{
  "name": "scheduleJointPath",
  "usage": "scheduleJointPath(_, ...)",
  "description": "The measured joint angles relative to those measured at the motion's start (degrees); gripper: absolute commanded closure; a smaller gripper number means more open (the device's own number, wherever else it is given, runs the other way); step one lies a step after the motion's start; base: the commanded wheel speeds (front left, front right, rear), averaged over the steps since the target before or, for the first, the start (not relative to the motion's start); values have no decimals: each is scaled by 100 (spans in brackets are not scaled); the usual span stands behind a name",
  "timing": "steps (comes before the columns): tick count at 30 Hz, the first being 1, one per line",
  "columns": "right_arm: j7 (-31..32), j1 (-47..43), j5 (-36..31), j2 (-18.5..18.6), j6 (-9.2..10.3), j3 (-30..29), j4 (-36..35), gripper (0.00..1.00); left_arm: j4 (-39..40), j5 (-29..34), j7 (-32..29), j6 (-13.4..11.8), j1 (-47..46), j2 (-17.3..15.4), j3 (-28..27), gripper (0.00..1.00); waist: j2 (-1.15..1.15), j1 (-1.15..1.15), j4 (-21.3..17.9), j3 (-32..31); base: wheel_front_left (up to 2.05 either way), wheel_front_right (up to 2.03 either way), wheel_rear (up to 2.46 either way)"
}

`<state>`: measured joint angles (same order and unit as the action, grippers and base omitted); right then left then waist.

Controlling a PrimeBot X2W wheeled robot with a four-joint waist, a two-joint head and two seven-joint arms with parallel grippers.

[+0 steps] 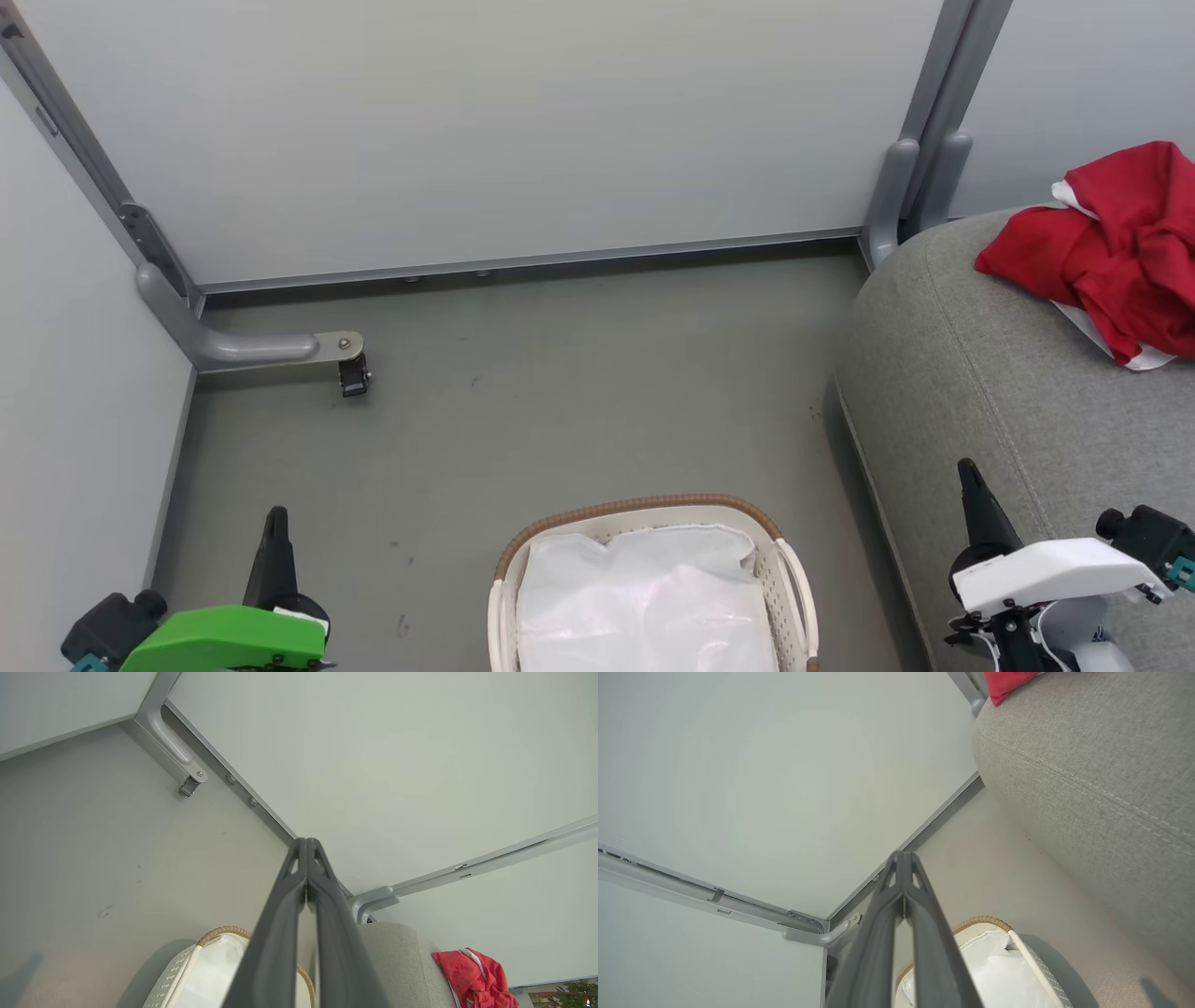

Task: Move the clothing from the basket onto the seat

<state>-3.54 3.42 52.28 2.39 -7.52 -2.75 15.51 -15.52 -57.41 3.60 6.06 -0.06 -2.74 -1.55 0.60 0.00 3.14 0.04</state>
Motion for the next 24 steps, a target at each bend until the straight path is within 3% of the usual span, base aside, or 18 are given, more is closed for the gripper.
scheduleJointPath(24,380,89,1524,13,0,-144,-47,100,45,-1333,-381,51,-208,0,-190,100,0,0,-97,4,0,0,0)
